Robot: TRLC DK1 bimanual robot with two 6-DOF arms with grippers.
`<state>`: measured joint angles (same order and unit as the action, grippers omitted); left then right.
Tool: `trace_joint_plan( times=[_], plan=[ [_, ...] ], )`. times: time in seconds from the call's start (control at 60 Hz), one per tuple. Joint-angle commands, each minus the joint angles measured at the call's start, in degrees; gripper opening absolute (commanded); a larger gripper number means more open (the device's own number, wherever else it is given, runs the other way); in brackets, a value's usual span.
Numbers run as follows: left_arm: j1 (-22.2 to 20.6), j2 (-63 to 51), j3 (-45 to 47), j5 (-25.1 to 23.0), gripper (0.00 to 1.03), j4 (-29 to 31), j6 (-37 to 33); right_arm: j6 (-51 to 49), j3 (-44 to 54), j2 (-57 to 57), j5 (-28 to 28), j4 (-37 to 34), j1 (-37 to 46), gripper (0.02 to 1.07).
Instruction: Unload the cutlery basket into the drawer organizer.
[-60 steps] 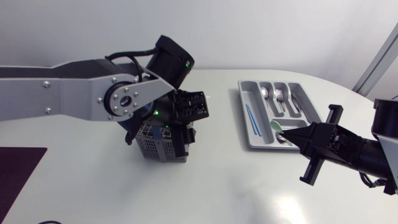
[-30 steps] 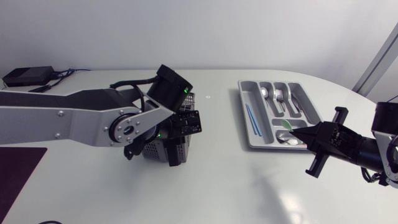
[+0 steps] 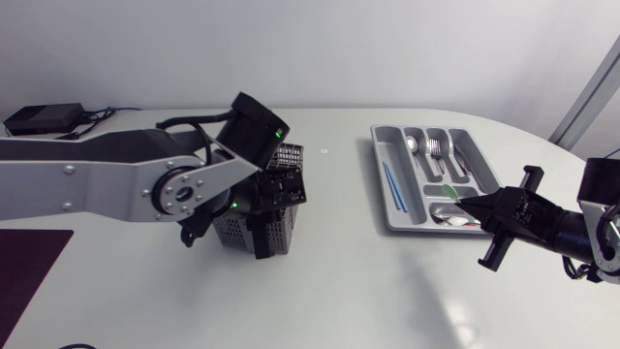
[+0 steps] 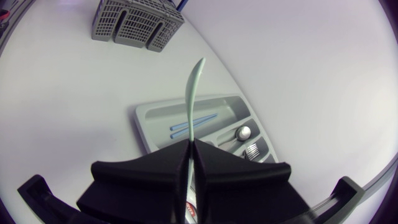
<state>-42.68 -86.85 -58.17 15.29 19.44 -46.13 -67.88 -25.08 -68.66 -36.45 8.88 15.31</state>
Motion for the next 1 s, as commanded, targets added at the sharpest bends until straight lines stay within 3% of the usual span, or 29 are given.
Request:
trace_joint_plan(
  times=[0.0,0.1,0.183,0.267,0.65,0.7,0.817,0.883,0.95,0.983],
  plan=[
    [-1.01,6.52,-0.89,-0.26,0.31,-0.55,1.74,-3.14,-1.99,-3.76,-0.64,1.31,1.74,0.08],
    [-2.94,10.38,-0.28,-0.17,0.44,-0.63,2.8,-4.55,-3.13,-7.98,-0.64,4.91,3.15,0.08],
    [-3.73,11.97,0.52,-0.26,0.63,-0.72,3.59,-6.13,-4.63,-12.81,0.15,8.08,4.11,0.08],
    [-3.99,13.2,1.31,-0.26,0.69,-0.72,4.21,-8.24,-6.91,-17.56,0.59,9.75,5.61,0.08],
    [-1.62,19.35,5.61,-0.7,0.72,1.21,4.64,-14.74,-10.25,-27.93,3.84,11.51,8.07,0.1],
    [-0.92,20.23,5.97,-1.23,0.72,1.74,4.82,-14.92,-10.08,-28.28,4.45,11.59,8.07,0.17],
    [0.22,21.72,6.84,-1.93,0.82,2.71,5.26,-15.27,-9.37,-28.37,5.68,12.3,7.98,0.64],
    [0.58,22.78,7.64,-1.93,0.83,2.79,5.61,-15.27,-9.02,-27.84,6.12,12.3,7.89,0.75],
    [1.19,23.39,8.25,-1.93,0.91,3.32,5.96,-15.18,-8.32,-26.52,6.39,12.21,7.89,0.93],
    [1.37,24.09,8.69,-2.11,0.92,3.59,6.23,-15.09,-7.79,-25.38,6.39,12.03,7.89,0.94]
  ],
)
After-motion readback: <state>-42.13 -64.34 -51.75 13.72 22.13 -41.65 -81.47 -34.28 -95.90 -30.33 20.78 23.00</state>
